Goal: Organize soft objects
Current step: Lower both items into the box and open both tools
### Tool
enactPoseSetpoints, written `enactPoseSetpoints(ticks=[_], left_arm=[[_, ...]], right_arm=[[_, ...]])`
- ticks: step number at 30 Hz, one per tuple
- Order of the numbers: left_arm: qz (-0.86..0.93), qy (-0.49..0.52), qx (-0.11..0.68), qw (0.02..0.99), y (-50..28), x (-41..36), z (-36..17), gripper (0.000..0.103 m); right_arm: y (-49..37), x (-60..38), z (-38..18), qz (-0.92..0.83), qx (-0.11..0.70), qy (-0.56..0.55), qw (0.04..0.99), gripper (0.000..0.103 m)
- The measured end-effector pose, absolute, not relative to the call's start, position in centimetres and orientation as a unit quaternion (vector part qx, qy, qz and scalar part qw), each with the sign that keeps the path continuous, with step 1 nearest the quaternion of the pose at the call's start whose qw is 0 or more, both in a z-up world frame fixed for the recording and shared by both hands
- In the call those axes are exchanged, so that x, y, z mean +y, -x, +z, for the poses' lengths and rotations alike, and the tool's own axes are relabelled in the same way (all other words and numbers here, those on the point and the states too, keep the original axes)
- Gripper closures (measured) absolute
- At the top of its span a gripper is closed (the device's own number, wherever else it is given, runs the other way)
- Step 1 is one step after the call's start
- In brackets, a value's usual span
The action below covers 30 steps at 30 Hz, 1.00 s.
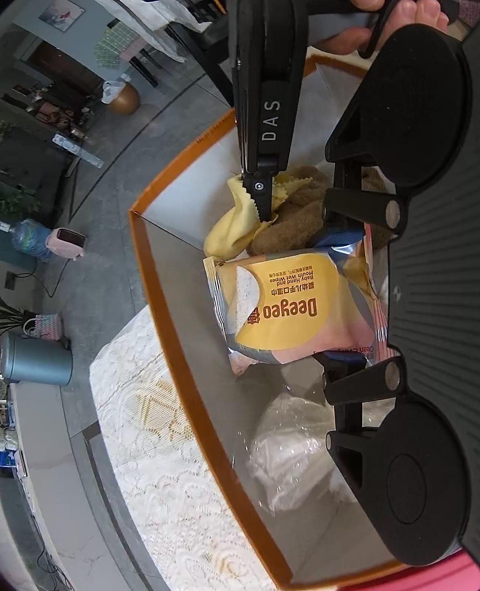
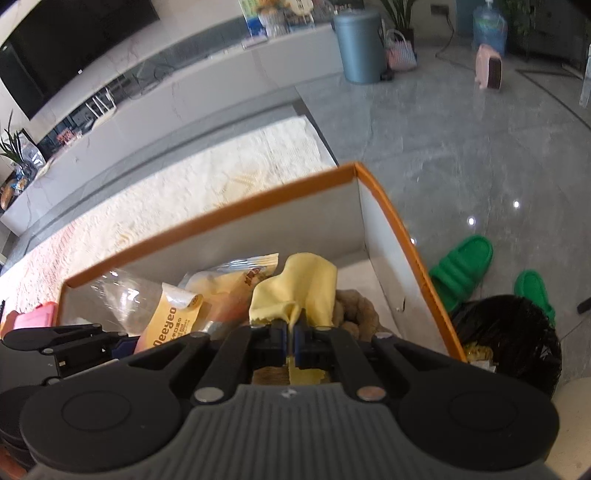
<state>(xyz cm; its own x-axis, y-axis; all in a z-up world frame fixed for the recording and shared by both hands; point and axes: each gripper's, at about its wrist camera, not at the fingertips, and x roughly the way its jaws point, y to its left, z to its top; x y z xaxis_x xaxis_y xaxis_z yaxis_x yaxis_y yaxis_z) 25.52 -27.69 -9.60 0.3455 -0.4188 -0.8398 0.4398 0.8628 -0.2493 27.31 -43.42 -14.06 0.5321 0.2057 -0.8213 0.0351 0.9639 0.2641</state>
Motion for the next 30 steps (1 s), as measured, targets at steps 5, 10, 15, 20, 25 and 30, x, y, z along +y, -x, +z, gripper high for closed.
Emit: enactPoseSetpoints(ticks=[5, 10, 15, 20, 25, 30], left_arm=[[-0.258, -0.006, 0.522, 0.813, -25.9, -27.7, -10.5, 0.043], [-0.254, -0.005, 0.525, 0.812, -25.5, -27.4, -10.6, 0.030], [-0.252, -0.005, 0.507, 0.824, -25.0, -26.6, -9.2, 0.024], [-0.252, -0.004, 0.500, 0.829, -24.0, -25.8, -7.5, 0.023], [-0.250, -0.004, 0.478, 0.842, -22.0, -24.5, -5.7, 0.023], [-0.241, -0.004, 0.451, 0.859, -19.6, -23.2, -3.6, 0.023]], right_arm=[[-28.1, -43.2, -14.7, 0.052, 0.492, -0.118, 0.861, 0.101], [-28.5, -42.2, -15.1, 0.055, 0.500, -0.100, 0.859, 0.100], [-28.4, -41.7, -14.3, 0.054, 0.498, -0.091, 0.861, 0.059], [-27.5, -41.5, -12.9, 0.044, 0.486, -0.074, 0.870, 0.045], [-26.1, -41.8, -11.2, 0.033, 0.471, -0.089, 0.877, 0.041], [-24.1, -40.9, -9.7, 0.025, 0.458, -0.083, 0.885, 0.040]])
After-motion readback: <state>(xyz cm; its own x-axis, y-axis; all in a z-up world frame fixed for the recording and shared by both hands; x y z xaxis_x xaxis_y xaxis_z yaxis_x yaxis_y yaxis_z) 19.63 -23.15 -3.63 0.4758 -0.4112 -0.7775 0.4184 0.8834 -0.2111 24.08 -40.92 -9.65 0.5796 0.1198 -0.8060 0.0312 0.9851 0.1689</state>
